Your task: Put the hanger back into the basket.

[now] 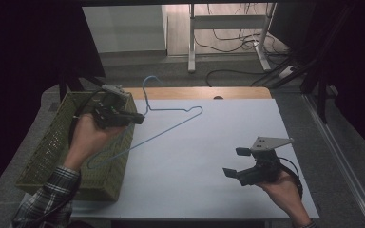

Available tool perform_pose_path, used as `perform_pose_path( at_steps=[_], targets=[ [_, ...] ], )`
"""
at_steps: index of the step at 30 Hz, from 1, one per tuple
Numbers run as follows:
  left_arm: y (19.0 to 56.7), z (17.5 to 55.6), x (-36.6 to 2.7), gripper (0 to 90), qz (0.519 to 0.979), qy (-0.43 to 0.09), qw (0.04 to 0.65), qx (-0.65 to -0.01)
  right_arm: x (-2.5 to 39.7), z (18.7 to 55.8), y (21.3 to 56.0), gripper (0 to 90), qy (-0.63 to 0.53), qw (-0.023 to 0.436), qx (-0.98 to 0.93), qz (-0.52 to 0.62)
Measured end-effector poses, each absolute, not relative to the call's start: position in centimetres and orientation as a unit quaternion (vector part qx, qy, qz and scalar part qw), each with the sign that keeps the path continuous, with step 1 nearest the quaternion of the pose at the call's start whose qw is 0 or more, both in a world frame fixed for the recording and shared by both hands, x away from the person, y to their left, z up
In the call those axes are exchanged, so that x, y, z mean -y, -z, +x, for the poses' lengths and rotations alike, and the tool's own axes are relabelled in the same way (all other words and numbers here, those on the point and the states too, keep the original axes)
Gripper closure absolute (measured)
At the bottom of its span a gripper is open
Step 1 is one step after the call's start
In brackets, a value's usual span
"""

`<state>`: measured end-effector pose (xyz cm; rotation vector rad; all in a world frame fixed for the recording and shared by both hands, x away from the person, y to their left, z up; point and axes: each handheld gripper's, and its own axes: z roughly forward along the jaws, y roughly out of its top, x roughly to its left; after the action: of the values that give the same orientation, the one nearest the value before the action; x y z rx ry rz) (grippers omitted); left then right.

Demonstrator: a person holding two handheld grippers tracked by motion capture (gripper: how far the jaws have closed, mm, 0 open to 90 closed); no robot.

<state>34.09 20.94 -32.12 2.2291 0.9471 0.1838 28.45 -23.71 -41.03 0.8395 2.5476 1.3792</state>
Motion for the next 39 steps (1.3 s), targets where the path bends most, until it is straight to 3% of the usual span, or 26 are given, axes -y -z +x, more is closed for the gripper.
perform_pose_path(
  at_steps=[25,39],
  targets=[
    [34.0,31.2,-35.3,87.4,0.793,-0.153,0.373,-0.457,26.8,27.7,44.1,4.6,-0.443,0.060,-0.831,0.331],
    [37.4,30.9,-39.8,87.4,0.762,-0.170,0.375,-0.500,27.2,27.7,44.8,4.6,-0.432,0.058,-0.835,0.336]
  ],
)
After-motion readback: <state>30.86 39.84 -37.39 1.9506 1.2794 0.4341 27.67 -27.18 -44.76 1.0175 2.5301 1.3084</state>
